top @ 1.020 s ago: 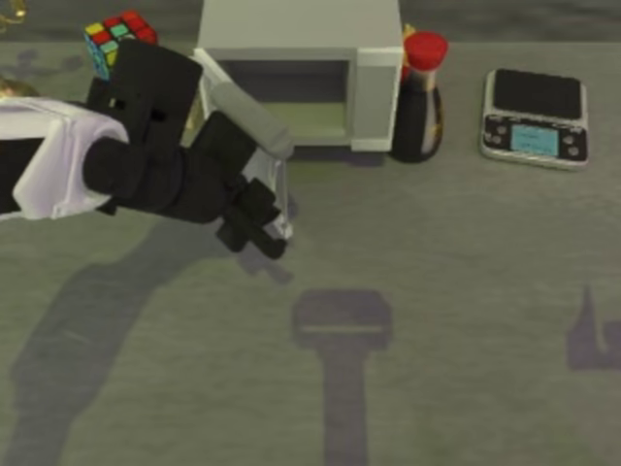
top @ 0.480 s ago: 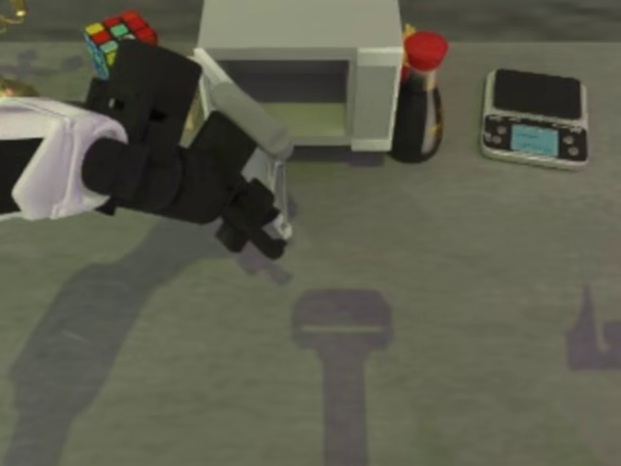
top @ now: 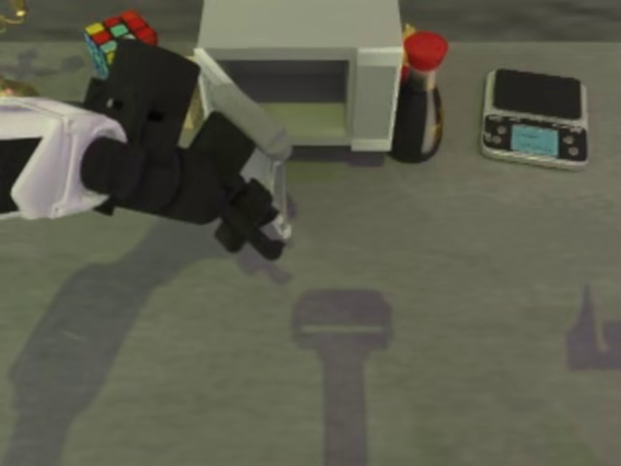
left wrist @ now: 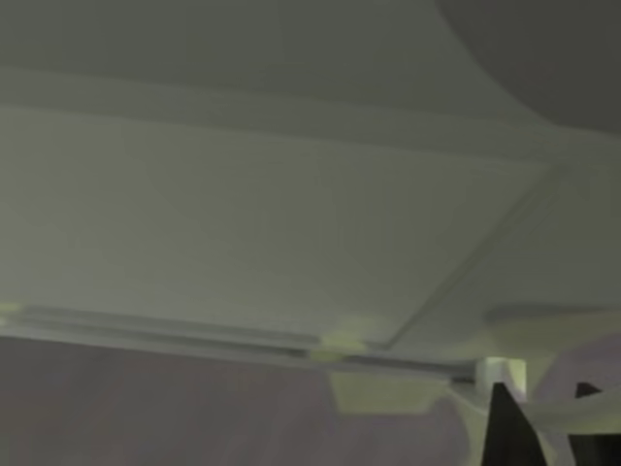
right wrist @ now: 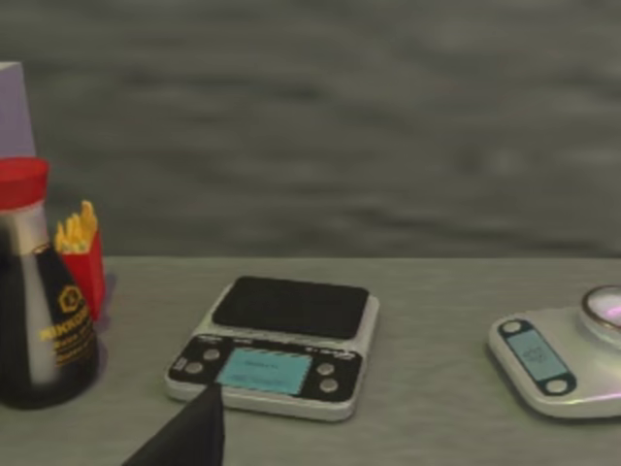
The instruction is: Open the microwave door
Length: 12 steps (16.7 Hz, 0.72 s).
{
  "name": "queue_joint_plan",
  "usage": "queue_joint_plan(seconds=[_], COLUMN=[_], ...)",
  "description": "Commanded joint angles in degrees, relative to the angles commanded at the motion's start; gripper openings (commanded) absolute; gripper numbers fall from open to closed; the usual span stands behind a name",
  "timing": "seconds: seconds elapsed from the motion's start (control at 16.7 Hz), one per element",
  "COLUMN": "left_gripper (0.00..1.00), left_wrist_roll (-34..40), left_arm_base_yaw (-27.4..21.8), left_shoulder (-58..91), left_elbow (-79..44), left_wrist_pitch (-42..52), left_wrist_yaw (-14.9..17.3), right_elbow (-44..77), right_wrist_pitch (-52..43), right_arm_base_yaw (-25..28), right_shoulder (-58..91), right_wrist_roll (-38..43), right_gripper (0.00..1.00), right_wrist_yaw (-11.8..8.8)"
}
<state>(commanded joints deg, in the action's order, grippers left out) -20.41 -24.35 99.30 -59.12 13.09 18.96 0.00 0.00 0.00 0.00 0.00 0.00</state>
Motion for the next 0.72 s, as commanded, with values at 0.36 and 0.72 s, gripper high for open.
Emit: queue_joint_plan(seconds=[0.36, 0.72], left_gripper=[0.00, 0.00], left_wrist_roll=[-4.23, -4.86], left_arm_base_yaw=[2.04, 2.35], left_shoulder=[-0.47, -0.42], left_elbow=[-0.03, 0.04], left_wrist_pitch=[1.40, 1.71], left_wrist_yaw=[2.49, 2.86], right_elbow=[0.00, 0.00], right_wrist_pitch=[0.00, 0.00], right_arm_base_yaw=[0.00, 0.00], right_shoulder=[0.00, 0.00], right_wrist_roll=[0.00, 0.00], right_gripper=[1.00, 1.00], right_wrist_yaw=[0.00, 0.00])
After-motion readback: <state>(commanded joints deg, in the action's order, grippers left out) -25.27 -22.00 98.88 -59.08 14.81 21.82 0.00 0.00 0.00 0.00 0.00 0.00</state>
